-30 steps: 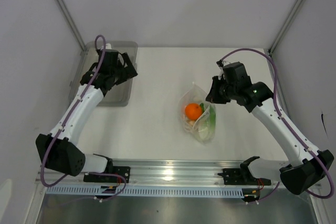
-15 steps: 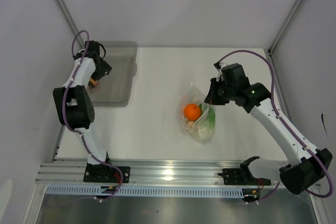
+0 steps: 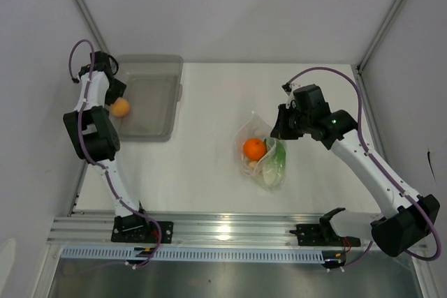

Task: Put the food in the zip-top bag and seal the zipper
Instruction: Pick up the fake fruit from the bin.

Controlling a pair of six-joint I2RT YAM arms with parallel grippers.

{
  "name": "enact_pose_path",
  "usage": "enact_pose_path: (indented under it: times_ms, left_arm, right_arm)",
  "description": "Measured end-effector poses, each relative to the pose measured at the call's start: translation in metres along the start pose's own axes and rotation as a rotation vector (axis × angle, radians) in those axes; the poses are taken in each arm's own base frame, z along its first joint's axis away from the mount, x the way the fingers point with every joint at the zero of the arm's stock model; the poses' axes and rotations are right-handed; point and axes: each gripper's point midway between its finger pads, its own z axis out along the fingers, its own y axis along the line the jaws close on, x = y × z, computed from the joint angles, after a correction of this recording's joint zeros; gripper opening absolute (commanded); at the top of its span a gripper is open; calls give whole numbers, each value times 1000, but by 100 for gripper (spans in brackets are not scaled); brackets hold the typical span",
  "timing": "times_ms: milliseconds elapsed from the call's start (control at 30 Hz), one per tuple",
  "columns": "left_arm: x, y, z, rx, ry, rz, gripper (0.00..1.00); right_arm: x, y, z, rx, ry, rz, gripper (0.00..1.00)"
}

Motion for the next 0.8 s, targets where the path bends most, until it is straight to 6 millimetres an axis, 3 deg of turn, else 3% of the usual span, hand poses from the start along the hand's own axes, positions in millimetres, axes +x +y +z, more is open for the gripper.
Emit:
enact_pose_path:
  times_ms: [400,800]
  left_arm:
    - [24,-4,31,-5,103,-22,99]
    - [16,-18,43,-8,117,-67,100]
  right_arm:
    - [8,-8,7,10,19,14,0]
    - [8,-9,7,1,21,22,0]
